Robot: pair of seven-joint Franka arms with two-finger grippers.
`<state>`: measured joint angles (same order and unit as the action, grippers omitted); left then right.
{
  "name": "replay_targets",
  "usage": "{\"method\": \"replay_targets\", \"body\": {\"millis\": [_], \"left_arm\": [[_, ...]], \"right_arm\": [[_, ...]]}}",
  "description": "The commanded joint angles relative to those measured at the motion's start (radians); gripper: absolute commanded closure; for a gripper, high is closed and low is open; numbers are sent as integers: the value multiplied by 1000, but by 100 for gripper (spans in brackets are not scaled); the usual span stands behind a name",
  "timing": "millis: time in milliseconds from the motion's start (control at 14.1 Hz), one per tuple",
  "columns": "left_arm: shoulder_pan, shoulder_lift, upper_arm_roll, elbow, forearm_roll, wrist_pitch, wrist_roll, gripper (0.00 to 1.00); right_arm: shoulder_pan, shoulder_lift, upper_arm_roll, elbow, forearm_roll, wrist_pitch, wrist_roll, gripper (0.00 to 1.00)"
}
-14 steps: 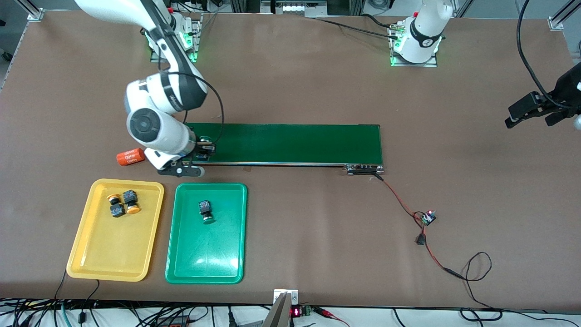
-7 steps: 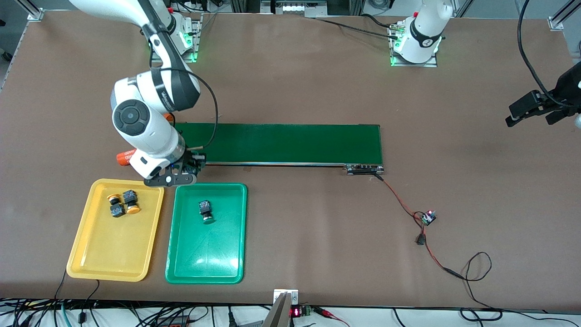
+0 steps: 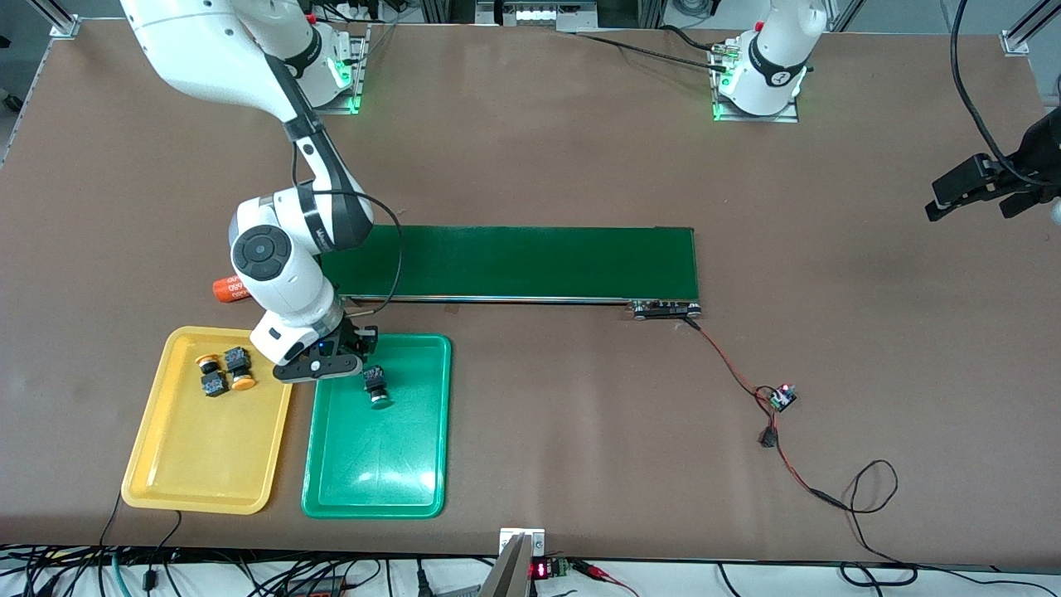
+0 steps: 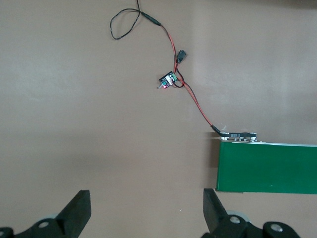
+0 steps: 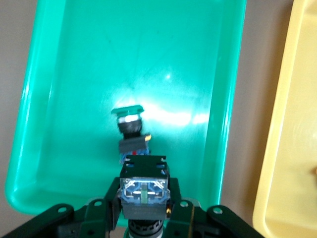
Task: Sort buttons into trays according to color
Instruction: 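Carry the green button over the green tray with the right gripper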
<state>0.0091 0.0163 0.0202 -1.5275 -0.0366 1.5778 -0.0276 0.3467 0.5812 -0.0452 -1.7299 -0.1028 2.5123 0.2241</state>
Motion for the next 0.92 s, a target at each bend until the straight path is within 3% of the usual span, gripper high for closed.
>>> {"method": "replay_targets", "body": {"millis": [0, 425, 566, 637, 708, 778, 849], "left_arm": [[-6, -4, 13, 17, -5, -25, 38, 0], [-6, -6, 9, 18, -5, -47, -8, 0], [-6, -6, 9, 20, -5, -47, -8, 0], [-6, -6, 12, 20, -5, -47, -8, 0], [-6, -4, 13, 20, -5, -45, -6, 0], [-6, -6, 14, 20, -5, -45, -6, 0], [-6, -6, 14, 20, -5, -45, -6, 0]], "right_arm": [[-14, 31, 1, 23, -32, 80, -15, 89], [-31, 75, -13, 0, -132, 252, -22, 87], [-29, 83, -21, -4, -140, 266, -31, 79], [-29, 83, -19, -2, -138, 266, -44, 61], [-29, 83, -19, -2, -138, 266, -46, 21], [-28, 83, -19, -4, -138, 266, -42, 2], [-28, 83, -19, -5, -138, 266, -38, 0]]}}
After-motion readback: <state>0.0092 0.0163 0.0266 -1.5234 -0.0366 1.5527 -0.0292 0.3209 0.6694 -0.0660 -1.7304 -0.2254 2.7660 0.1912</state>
